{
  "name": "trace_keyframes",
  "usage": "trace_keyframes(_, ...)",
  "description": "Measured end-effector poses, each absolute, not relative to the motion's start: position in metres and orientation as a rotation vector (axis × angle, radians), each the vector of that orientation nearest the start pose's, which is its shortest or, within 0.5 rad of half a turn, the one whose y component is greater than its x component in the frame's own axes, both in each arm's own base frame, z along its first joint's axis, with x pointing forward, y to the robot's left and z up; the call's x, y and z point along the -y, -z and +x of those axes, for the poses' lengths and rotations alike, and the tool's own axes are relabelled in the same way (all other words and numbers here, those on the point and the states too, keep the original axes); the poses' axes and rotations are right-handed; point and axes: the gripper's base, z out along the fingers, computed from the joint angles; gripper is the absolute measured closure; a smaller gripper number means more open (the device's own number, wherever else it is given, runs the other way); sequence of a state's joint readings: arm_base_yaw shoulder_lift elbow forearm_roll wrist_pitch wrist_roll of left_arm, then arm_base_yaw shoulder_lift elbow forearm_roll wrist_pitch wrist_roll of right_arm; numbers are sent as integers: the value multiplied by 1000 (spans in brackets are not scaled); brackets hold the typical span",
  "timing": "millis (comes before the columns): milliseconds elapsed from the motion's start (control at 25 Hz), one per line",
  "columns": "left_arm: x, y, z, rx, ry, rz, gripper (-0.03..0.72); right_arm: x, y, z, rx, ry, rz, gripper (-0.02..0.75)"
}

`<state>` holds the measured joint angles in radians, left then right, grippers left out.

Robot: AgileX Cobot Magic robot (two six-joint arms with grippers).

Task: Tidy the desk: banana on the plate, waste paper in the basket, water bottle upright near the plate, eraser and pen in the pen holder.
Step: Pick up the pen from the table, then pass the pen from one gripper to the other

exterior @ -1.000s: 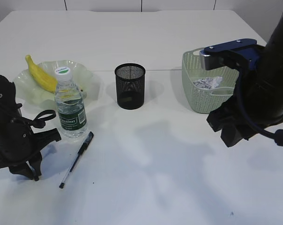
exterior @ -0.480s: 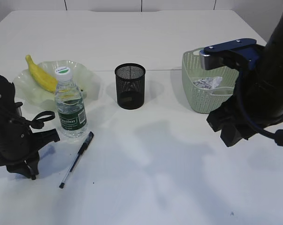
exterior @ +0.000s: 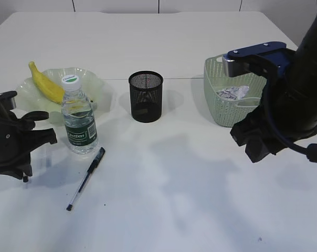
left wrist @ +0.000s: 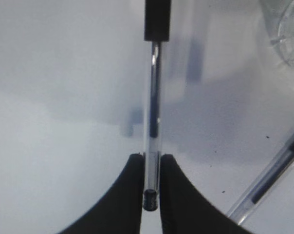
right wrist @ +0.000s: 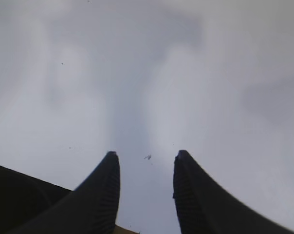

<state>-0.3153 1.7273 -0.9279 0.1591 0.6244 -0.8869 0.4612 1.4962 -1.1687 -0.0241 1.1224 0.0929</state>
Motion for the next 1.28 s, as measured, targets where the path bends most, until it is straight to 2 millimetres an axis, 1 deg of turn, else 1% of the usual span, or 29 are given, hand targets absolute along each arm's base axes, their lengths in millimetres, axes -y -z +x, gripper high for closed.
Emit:
trace_keyframes(280,84,-193,288,-2734,112,-624,657,-125,-280,256,-2881,-53,-549,454)
trace_keyframes(480,80,-225,280,-2636,155,-575,657,-125,-280,256,-2879,-53,-549,455)
trace_keyframes(640,74,-257,267,-2538,193,-529,657,-125,-280,256,-2879,-53,-548,455)
trace_keyframes(840,67,-296,244,-2418,237,-429,657,-125,-280,256,-2879,-53,-549,454)
trace_keyframes(960,65,-313,231,-2367,252,-360,657,-125,-280,256,-2879,-53,-549,455)
trace_keyframes(1120,72,-324,219,-2340,261,-210,657,-125,-280,256,-2879,-53,-549,455)
trace_keyframes(1280,94,-324,210,-2348,291,-40,658,-125,-280,256,-2879,-53,-549,455)
